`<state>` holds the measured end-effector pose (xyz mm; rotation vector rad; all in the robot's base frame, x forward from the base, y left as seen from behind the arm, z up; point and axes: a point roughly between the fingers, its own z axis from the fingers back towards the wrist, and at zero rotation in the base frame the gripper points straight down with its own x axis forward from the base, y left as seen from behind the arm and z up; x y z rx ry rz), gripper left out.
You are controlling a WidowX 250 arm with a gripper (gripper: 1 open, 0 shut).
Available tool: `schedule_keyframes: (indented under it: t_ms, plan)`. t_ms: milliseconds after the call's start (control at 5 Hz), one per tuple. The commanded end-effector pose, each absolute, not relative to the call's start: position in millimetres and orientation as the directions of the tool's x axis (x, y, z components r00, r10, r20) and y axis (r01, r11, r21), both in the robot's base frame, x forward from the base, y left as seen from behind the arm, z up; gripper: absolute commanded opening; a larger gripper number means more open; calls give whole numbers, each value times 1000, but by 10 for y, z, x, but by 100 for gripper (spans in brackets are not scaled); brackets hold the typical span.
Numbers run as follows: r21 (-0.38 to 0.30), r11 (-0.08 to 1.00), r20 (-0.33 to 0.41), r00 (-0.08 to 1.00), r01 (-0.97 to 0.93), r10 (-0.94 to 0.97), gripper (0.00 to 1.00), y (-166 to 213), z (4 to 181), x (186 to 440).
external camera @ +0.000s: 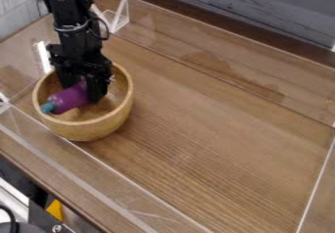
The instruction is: Remove the purple eggplant from inside the brown bowl and put it on the table
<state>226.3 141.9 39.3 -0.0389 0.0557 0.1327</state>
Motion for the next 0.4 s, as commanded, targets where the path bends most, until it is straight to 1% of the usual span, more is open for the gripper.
schedule_keyframes:
  t_ms: [0,200]
  plan:
    - [-13,990,-11,990,-139,139,0,1464,560,2324]
    - [-14,990,-10,990,-143,143,0,1455,604,2328]
